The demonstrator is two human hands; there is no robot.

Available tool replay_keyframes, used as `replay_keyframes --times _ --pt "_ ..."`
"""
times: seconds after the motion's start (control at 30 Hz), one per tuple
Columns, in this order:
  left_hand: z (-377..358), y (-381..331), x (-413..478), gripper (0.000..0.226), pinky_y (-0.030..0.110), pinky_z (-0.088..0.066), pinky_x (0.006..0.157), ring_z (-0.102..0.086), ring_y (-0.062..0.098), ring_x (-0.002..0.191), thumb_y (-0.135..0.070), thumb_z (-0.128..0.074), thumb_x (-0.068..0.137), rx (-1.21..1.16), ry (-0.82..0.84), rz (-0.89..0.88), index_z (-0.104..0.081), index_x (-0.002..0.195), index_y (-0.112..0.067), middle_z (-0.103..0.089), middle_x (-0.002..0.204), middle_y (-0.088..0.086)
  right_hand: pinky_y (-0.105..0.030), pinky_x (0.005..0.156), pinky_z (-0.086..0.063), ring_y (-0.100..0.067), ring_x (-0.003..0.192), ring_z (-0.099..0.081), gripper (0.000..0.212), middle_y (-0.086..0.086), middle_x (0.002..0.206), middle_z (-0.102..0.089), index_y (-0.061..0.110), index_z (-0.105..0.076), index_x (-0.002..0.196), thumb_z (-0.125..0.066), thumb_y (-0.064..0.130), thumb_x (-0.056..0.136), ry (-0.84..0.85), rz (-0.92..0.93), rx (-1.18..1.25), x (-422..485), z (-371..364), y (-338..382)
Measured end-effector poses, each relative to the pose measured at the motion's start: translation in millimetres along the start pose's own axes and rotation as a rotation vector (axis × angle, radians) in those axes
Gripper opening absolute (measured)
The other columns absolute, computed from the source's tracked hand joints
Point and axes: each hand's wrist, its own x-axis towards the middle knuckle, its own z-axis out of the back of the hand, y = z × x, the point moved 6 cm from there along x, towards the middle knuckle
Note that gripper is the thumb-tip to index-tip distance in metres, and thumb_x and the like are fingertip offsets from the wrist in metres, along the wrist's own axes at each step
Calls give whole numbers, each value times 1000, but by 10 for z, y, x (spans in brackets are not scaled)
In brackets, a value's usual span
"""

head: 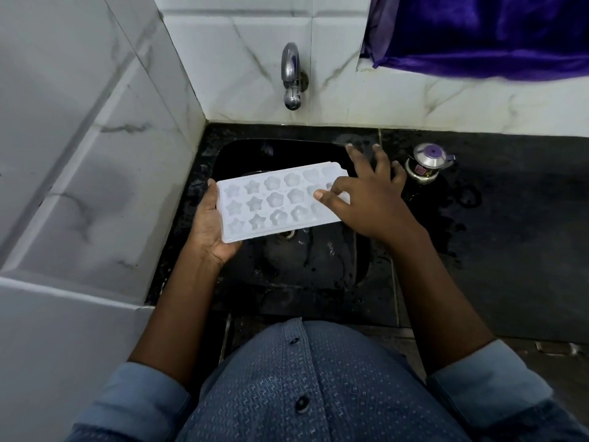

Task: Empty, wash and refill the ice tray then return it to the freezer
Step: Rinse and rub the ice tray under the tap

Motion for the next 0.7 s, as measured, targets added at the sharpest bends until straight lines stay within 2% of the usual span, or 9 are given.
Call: replay_keyframes --times 0.07,0.17,0.3,0.4,0.6,0.7 --pt "-16 7 -13 78 44 -65 73 -78 29 105 -66 -25 107 2 4 0 -87 101 -19 -77 122 12 -65 122 6 -35 160 10 61 1 176 -5 36 -74 108 -35 81 97 -24 -10 -15 4 11 -6" --pt "-19 16 -15 78 43 -65 74 -77 29 106 -66 -25 107 -3 0 5 -87 102 -19 -77 123 12 -66 122 6 -36 160 10 60 0 176 -6 35 -74 109 -36 80 97 -22 -14 -20 2 -1 -10" --pt "-20 34 -2 78 43 -65 72 -78 29 104 -66 -25 107 -4 -6 14 -87 100 -19 -77 122 12 -64 123 7 -33 160 12 57 1 177 -5 31 -73 101 -41 78 97 18 14 8 3 -34 15" --pt "-8 39 5 78 43 -65 70 -78 29 102 -66 -25 108 -14 -23 8 -87 97 -19 -78 119 12 -64 123 6 -32 160 12 53 2 177 -3 34 -70 107 -44 78 95 29 22 17 -6 -36 2" --pt "19 49 14 77 44 -65 73 -77 30 106 -67 -26 107 7 -25 11 -87 102 -20 -76 125 13 -65 122 7 -34 160 10 57 1 176 -6 34 -73 100 -39 79 97 -18 -15 -10 -3 17 -26" --pt "29 49 12 77 44 -65 73 -77 30 106 -67 -26 107 0 -33 12 -86 102 -19 -76 126 14 -65 122 7 -35 160 10 55 1 176 -6 35 -74 105 -39 78 97 -26 -16 -16 -12 18 -20"
